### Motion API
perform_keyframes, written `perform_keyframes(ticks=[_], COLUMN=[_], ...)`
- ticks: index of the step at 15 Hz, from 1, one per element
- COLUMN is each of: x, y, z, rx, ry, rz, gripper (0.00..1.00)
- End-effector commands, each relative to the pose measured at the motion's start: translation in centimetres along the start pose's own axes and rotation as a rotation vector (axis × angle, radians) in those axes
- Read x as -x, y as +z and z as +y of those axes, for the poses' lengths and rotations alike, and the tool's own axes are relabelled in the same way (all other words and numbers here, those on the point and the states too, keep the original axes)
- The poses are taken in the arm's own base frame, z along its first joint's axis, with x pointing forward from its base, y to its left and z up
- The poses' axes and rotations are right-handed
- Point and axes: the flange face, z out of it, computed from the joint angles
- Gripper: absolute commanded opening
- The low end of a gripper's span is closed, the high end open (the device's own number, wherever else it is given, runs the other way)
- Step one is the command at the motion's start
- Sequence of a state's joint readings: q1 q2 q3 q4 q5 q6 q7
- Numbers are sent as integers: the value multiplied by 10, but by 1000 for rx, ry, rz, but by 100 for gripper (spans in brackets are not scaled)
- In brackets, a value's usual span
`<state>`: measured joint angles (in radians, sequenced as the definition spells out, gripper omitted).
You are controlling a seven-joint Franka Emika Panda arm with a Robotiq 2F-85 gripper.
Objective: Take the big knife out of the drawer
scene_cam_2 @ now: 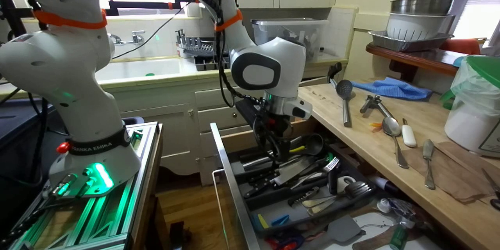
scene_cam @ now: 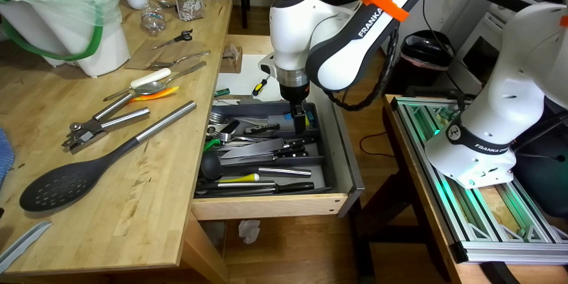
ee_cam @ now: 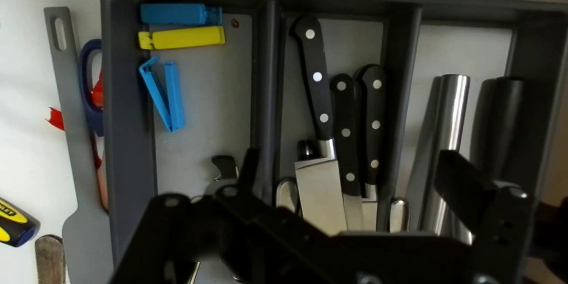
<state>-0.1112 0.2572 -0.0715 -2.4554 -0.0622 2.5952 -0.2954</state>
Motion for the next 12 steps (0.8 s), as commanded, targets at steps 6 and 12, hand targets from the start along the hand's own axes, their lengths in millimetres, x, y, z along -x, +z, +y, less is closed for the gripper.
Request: perform_keyframes(ticks=[6, 12], x=[-17, -22], y=[39, 71], z=[-12, -2], rx=[6, 2], ry=[-40, -29], rz=[57, 64], gripper=[100, 66])
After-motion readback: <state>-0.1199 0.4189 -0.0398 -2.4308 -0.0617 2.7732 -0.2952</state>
